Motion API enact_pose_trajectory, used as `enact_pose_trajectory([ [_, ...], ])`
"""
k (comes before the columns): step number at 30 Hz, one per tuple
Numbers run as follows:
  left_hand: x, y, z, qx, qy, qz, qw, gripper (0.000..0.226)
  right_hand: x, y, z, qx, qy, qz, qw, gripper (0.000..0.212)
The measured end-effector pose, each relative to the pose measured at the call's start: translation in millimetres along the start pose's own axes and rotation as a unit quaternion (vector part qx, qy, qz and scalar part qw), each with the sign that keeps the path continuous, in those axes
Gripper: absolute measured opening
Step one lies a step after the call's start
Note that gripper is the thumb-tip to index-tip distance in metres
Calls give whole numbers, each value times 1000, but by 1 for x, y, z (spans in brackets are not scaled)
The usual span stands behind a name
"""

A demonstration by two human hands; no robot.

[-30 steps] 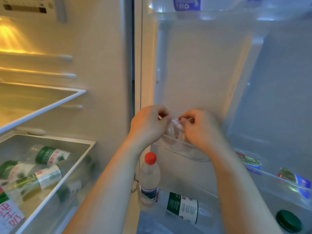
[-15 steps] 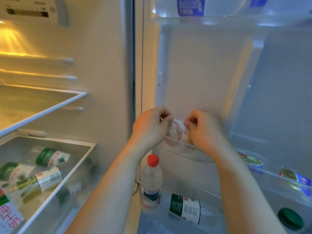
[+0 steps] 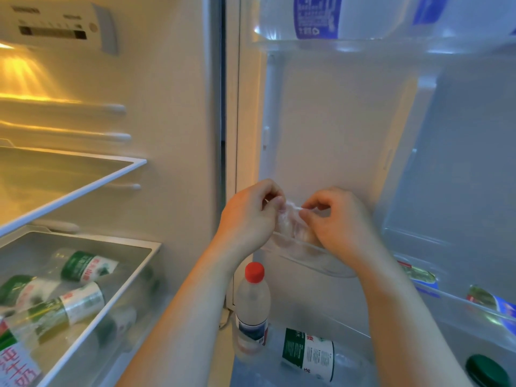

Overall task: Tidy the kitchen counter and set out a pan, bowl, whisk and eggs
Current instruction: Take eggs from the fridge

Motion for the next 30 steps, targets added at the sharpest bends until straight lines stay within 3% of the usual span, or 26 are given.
enact_pose_trajectory([
  [6, 4, 0, 2, -4, -35, 4, 999, 8, -6, 4, -6, 25, -22, -26, 999, 18],
  [15, 1, 1, -3, 79, 9, -24, 997, 26, 9, 1, -10, 52, -28, 73, 996, 21],
  [23, 1, 5, 0, 20, 41, 4, 999, 28, -4, 5, -1, -18, -38, 6, 999, 17],
  [27, 3, 6, 1, 17, 16, 11, 1000, 16, -7, 7, -8, 17, -58, -26, 998, 17],
  [30, 4, 4, 3, 36, -22, 11, 999, 19, -6, 9, -12, 27, -55, -1, 998, 20],
])
Point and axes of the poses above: each hand's wrist, its own y-axis away from the middle knuckle, its own z-axis out of the palm, x = y × z, the point moved 5 cm from there along -y, towards the middle knuckle, and after that the axes turned 1 degree about -x, right-handed, at the moved point
